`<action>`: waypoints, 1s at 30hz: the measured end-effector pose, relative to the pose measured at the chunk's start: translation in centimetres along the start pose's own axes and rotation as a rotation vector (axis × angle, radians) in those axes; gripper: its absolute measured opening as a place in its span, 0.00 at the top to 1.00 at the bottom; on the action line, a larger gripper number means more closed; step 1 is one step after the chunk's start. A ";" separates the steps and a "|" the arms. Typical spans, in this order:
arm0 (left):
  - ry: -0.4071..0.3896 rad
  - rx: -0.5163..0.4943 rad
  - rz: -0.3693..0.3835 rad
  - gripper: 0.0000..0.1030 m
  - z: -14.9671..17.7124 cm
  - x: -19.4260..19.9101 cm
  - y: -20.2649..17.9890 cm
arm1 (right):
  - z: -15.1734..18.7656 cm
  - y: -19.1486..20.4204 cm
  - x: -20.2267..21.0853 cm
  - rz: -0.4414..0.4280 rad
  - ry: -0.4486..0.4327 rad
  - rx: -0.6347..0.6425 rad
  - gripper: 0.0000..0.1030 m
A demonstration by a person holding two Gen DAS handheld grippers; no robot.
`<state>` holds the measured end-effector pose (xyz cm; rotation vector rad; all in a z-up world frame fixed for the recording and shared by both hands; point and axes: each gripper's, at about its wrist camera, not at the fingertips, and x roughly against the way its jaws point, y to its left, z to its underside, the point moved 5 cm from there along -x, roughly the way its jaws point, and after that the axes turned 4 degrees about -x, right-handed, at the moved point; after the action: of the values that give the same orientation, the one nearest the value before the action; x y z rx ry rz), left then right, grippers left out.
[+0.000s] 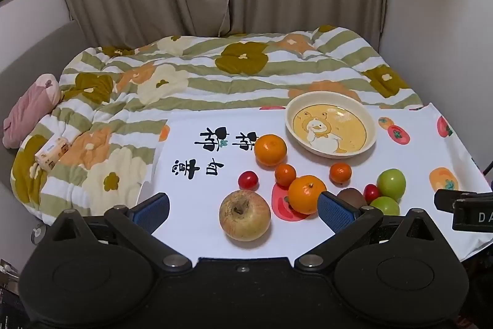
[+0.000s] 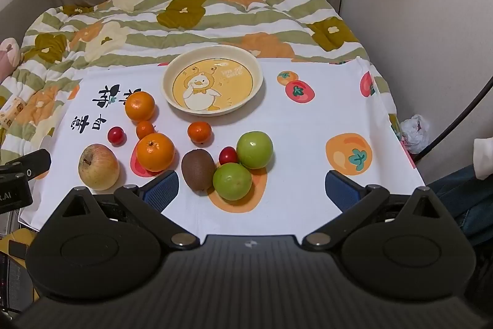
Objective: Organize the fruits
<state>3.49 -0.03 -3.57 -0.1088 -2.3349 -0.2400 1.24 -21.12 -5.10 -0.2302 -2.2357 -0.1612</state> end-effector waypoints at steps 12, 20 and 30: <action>-0.018 0.011 -0.014 0.00 -0.1 0.4 0.5 | 0.1 -0.1 0.0 -0.003 0.004 -0.002 0.00; -0.018 0.011 -0.016 0.00 0.0 0.4 0.3 | 0.2 -0.2 0.1 -0.005 0.004 -0.003 0.00; -0.021 0.006 -0.018 0.00 0.2 0.7 -0.4 | 0.3 -0.3 0.2 -0.004 -0.001 -0.007 0.00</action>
<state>2.80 -0.37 -3.20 -0.0882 -2.3585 -0.2411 0.83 -21.31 -5.10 -0.2294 -2.2366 -0.1707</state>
